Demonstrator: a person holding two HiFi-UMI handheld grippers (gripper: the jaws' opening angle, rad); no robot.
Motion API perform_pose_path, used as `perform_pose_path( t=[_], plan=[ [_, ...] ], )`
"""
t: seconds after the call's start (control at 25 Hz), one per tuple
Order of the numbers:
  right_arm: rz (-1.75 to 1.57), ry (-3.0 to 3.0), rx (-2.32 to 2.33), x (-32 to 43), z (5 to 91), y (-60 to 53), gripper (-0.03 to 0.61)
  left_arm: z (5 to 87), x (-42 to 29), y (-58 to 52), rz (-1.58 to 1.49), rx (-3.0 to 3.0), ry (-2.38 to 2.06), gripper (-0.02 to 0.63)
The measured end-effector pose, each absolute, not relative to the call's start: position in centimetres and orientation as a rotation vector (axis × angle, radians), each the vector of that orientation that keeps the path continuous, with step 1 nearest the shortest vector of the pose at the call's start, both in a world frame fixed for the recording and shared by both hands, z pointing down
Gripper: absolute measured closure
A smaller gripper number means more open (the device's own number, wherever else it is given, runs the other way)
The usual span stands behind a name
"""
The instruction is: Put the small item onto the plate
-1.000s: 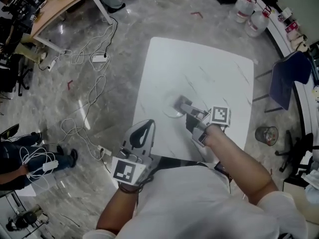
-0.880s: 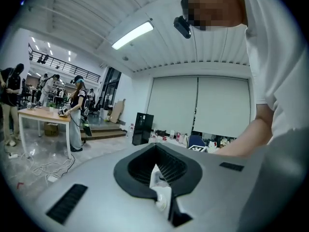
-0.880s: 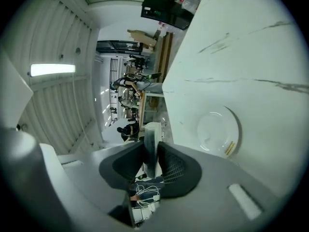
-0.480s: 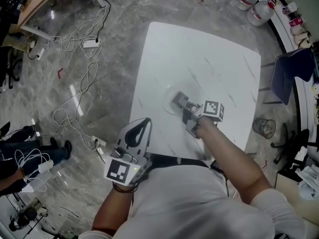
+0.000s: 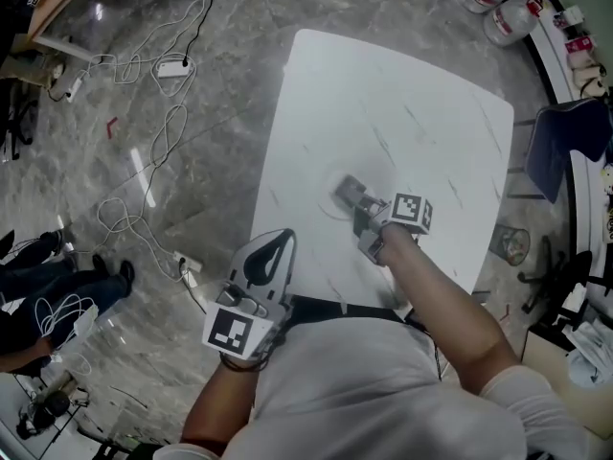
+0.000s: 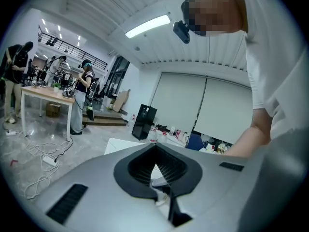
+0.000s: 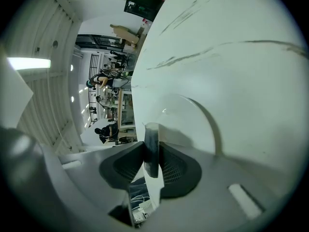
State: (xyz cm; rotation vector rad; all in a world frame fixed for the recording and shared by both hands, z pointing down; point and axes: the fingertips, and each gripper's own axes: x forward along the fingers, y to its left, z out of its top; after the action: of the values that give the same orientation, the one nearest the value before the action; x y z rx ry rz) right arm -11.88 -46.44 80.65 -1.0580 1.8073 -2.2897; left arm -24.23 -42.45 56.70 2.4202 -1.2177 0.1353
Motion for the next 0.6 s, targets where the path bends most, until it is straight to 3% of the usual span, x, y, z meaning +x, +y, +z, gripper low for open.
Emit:
perform_pose_path(
  t=[0.12,0.4,0.6],
  plan=[
    [-2.307,1.81,-1.097,-11.7,81.1,-46.5,0.472,56.9,-24.0,-42.5,0.126,2.416,-1.207,0.607],
    [-2.295,1.891,-1.216,-10.9,80.5,-47.0,0.35,56.8,-23.6,-42.4,0.128,2.405,-1.195,0.607],
    [-2.289,2.088,-1.34,-10.4,80.5,-46.5,0.328,56.2,-23.2,-42.1,0.118,2.407,-1.199,0.607]
  ],
)
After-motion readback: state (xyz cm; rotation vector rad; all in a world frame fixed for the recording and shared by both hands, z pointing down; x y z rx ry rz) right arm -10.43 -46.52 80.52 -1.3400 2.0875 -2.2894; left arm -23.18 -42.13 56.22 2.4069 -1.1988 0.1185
